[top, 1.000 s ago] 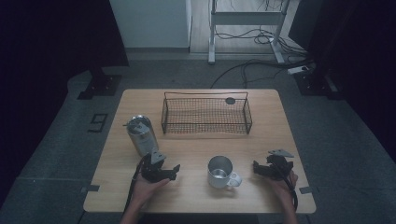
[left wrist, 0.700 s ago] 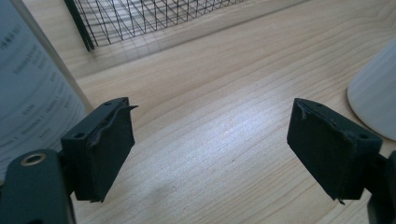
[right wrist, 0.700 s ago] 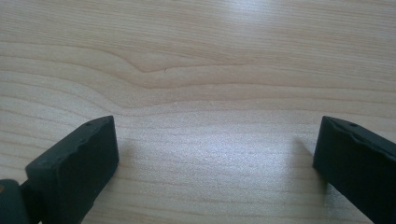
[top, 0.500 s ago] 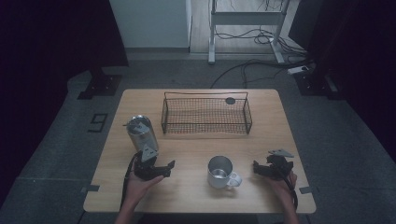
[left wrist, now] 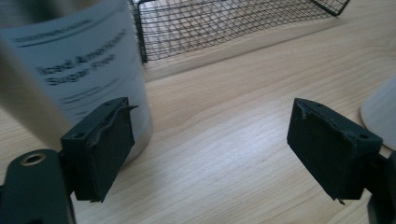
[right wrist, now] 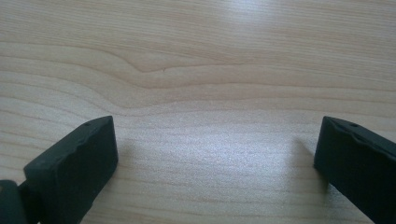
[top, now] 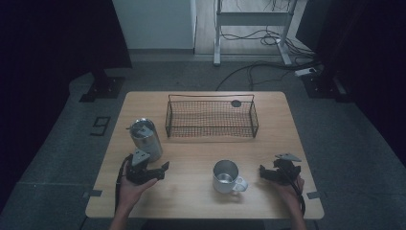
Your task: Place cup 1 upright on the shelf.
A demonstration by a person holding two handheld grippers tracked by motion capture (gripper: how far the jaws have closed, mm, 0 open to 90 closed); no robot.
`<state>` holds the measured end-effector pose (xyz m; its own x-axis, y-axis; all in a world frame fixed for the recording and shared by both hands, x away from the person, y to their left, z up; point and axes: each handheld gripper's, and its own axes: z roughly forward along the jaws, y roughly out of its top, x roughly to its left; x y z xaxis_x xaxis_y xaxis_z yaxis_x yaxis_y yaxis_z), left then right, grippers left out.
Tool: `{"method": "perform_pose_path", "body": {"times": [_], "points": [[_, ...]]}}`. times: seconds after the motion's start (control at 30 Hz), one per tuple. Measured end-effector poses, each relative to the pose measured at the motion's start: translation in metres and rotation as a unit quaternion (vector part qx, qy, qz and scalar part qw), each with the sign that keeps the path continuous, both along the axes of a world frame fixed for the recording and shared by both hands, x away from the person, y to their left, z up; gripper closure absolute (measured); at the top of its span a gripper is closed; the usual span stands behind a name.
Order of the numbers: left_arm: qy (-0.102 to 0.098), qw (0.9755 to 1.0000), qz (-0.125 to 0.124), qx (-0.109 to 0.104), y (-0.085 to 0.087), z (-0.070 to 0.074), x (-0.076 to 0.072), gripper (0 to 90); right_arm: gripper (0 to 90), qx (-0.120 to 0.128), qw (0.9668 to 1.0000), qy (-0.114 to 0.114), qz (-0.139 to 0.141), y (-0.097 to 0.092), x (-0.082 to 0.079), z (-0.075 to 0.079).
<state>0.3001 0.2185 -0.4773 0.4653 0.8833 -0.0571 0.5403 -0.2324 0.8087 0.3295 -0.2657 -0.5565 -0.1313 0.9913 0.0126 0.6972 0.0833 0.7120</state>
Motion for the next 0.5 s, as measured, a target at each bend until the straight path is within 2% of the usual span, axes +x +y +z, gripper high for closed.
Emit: {"method": "perform_pose_path", "body": {"times": [0.5], "points": [[0.006, 0.9996, 0.026, -0.003, 0.023, 0.001, 0.005, 14.6, 0.0, 0.0, 1.0, 0.0, -0.002, 0.0, 0.0, 0.0]]}}
